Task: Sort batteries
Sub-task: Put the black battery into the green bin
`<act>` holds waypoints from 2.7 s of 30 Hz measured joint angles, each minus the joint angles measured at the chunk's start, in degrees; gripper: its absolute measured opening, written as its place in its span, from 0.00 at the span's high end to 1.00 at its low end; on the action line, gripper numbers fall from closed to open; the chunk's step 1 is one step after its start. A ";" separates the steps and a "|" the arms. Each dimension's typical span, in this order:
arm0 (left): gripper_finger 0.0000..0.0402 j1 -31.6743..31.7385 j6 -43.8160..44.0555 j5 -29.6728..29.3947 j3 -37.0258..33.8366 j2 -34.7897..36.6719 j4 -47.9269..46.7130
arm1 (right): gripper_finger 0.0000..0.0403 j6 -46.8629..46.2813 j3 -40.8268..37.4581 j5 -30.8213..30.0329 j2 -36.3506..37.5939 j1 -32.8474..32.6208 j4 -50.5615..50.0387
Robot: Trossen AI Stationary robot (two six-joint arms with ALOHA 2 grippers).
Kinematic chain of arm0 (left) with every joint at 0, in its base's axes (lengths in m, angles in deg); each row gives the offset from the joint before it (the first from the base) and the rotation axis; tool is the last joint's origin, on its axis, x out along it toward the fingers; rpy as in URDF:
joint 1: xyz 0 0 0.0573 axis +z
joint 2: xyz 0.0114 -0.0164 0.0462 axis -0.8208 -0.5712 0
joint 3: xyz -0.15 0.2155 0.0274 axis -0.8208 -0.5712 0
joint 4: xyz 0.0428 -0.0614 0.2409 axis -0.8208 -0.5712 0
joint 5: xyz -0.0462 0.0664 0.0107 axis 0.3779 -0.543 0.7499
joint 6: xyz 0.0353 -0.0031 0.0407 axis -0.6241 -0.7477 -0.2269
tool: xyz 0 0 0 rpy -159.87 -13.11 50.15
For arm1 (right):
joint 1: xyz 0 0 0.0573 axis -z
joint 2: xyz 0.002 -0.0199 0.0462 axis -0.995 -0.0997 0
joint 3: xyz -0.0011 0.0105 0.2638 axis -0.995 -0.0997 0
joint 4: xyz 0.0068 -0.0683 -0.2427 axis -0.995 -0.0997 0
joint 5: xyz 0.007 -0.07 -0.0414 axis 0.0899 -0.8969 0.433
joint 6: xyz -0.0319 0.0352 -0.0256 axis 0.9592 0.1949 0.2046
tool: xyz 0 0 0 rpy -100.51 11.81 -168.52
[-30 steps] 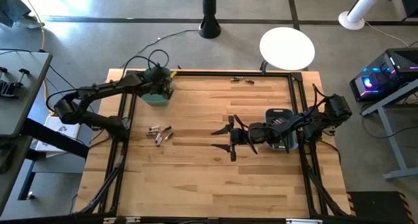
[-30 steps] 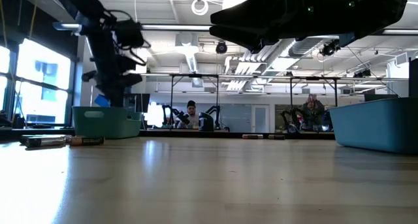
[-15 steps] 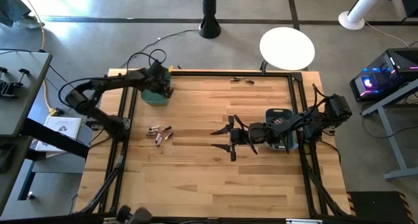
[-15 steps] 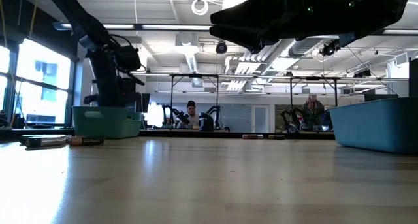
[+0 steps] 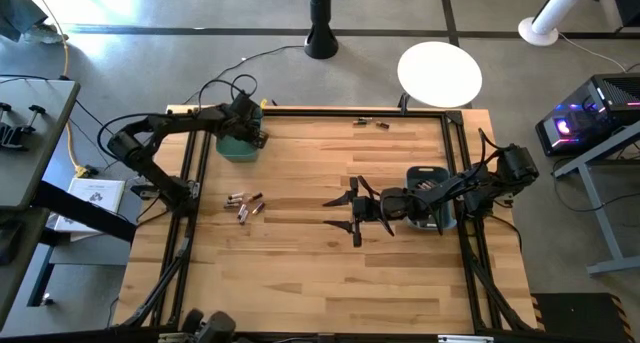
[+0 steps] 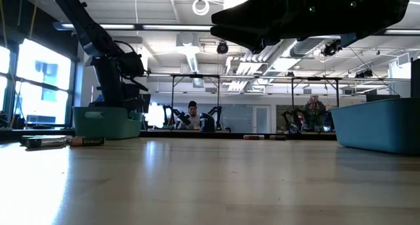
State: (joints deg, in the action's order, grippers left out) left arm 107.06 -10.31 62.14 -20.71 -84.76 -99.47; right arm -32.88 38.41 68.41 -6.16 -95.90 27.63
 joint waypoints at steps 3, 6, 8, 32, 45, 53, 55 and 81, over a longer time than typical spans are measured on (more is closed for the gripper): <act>0.81 0.27 -0.81 0.34 0.56 -0.08 -0.66 | 0.50 0.00 0.00 0.00 0.00 0.00 0.00; 0.74 0.70 -2.35 0.44 2.20 -0.25 -3.29 | 0.50 -0.02 0.00 0.00 0.00 0.00 0.00; 0.69 1.10 -3.33 0.40 4.43 -0.17 -5.70 | 0.50 -0.02 0.00 0.00 0.00 0.00 0.02; 0.66 -33.79 3.76 -13.51 0.68 36.13 -6.38 | 0.50 -0.37 2.10 9.65 -2.03 5.85 -1.32; 0.66 -62.27 23.82 -28.30 -13.62 46.78 -3.90 | 0.50 8.65 35.25 28.56 -30.19 15.89 -13.15; 0.66 -67.23 24.71 -45.37 -13.59 52.77 -11.68 | 0.50 8.01 57.69 45.65 -46.60 19.12 -22.32; 0.66 -67.71 24.82 -47.22 -13.57 54.10 -13.24 | 0.50 8.05 63.17 47.24 -50.43 19.12 -25.46; 0.66 -68.26 29.13 -49.41 -13.55 51.78 -13.31 | 0.82 12.80 78.49 35.54 -58.52 19.12 -51.45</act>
State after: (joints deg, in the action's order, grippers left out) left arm 38.80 18.82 12.73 -34.26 -32.98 -112.78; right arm -20.08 116.89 103.94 -64.69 -76.77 -23.82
